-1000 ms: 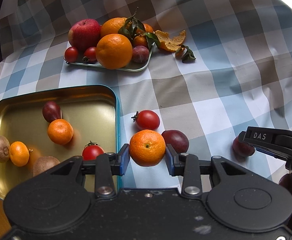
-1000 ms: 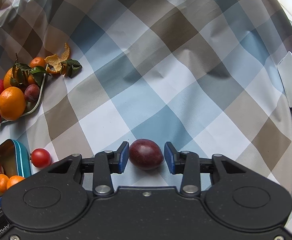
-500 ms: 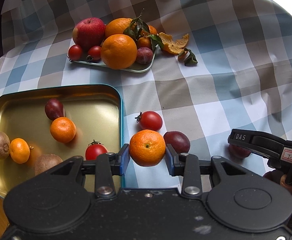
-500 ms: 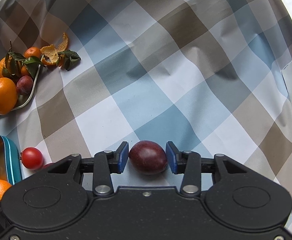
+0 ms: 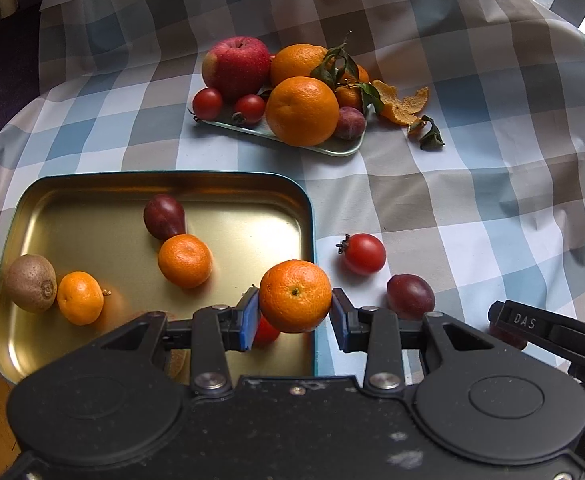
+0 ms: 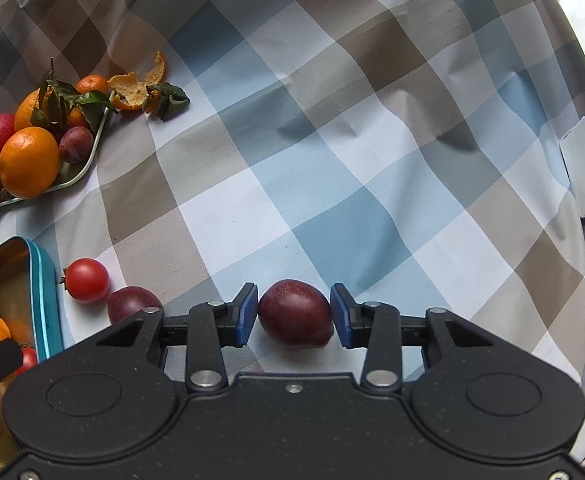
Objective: Organize fruits
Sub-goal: 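Carry the mandarin over the tin tray with the left gripper while the right carries the passion fruit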
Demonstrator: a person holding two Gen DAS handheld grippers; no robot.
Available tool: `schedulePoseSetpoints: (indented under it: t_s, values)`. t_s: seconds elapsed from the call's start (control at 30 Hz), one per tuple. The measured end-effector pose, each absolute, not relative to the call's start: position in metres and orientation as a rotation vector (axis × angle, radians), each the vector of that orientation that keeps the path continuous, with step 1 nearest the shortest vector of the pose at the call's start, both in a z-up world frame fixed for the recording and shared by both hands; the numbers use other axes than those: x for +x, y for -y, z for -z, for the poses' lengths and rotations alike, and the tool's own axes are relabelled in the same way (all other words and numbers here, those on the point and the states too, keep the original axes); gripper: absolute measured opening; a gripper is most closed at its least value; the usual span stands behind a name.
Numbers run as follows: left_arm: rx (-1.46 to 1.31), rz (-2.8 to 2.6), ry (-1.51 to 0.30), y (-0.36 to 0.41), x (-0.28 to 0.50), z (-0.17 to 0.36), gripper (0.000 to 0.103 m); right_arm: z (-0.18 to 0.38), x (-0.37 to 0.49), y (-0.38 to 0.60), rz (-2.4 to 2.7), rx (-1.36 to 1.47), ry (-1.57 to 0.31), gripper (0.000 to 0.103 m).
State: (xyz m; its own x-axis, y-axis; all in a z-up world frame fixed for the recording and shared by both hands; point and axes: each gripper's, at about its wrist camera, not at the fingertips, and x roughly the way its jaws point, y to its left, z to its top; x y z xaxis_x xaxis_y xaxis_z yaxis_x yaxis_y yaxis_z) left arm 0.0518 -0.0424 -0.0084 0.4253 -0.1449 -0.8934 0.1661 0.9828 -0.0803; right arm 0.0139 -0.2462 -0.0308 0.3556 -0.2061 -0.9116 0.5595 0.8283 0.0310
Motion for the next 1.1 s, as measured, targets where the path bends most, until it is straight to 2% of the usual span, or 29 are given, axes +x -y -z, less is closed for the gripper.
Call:
schedulePoseSetpoints:
  t_s: [0.5,0.83,1.1]
  values:
    - [-0.015,0.049,-1.116,-0.027,0.065,0.004,0.037,-0.018,0.029,0.159,0.252,0.358,-1.005,0.049]
    - [-0.057,-0.011,-1.106,-0.071,0.091,-0.021,0.037,-0.026,0.031,0.115,0.140,0.281,-1.004,0.049]
    - [-0.005,-0.049,-1.136,-0.088,0.127,-0.019,0.037,-0.020,0.030,0.098,0.079,0.265,-1.040,0.049]
